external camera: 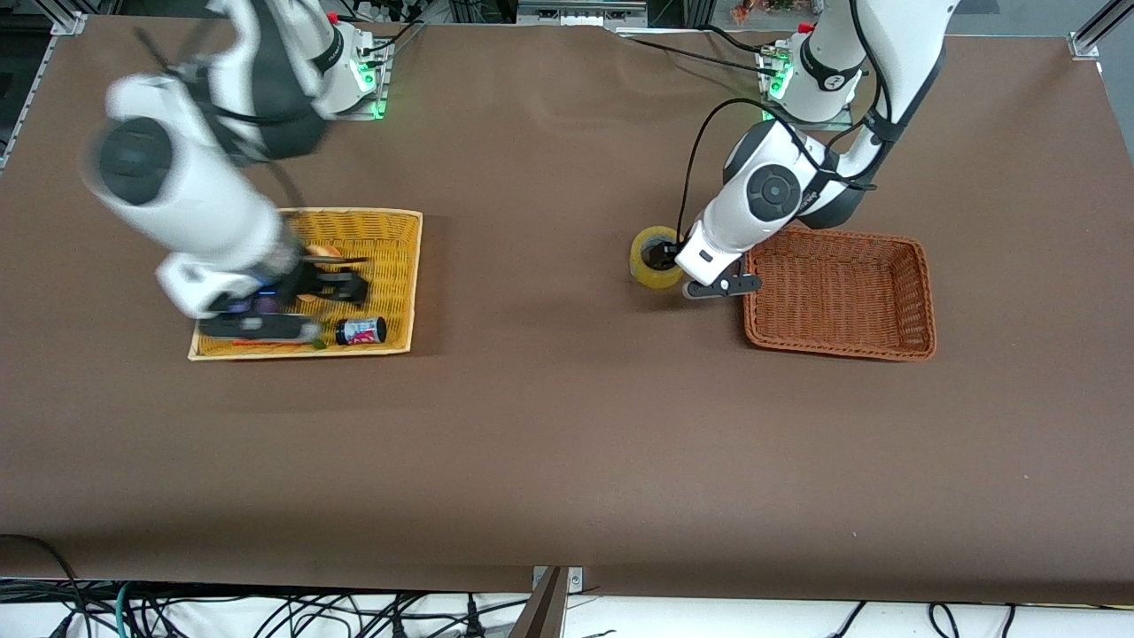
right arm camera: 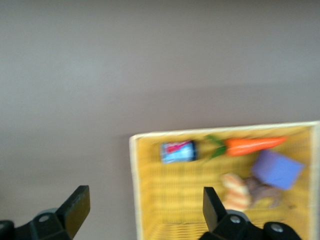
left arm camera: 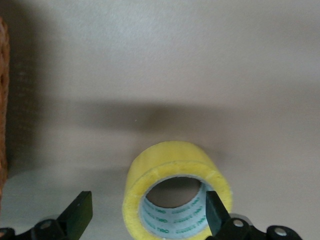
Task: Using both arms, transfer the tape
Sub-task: 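Grasp the tape with the left gripper while the right gripper releases and retracts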
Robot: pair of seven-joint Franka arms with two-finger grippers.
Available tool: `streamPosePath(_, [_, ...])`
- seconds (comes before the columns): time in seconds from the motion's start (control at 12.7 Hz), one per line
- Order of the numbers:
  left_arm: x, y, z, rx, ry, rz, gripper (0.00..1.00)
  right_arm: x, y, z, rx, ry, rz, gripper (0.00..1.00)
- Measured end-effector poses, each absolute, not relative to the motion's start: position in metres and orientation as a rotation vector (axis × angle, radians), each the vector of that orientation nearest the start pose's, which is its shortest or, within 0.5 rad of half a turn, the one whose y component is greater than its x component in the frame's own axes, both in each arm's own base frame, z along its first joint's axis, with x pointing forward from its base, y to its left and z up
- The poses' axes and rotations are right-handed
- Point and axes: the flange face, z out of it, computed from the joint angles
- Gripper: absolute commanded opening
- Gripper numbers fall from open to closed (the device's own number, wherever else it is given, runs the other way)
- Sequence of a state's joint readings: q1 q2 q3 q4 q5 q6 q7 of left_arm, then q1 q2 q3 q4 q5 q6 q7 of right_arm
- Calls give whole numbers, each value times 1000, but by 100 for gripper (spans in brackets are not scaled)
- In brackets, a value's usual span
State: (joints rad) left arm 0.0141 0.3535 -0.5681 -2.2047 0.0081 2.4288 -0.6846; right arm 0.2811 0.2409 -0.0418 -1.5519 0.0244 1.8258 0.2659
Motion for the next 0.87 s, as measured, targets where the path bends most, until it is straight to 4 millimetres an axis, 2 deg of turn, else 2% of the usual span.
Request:
streamPosePath(0.08, [455,-295,236,-3193,-210,235,100,611,123,539,-3121,7,-46,100])
streamPosePath(0.16, [447,-302,235,-3166,-197,204,100,593,98,566,-3130,-47,-30,100])
streamPosePath(0.24, [442,-307,235,-3152,-193,188,100,574,79,584,-3143,-76,-25,100])
streamPosePath(0.32, [438,-310,234,-3147,-186,184,100,558,62,593,-3154,-69,-32,100])
streamPosePath(0.39, [436,-311,233,-3145,-181,188,100,546,46,593,-3160,-42,-37,100])
streamPosePath(0.55, [431,-310,228,-3148,-176,188,100,542,24,585,-3161,5,-60,100])
streamPosePath(0.87, [415,-308,207,-3149,-123,136,100,546,15,583,-3159,29,-68,100])
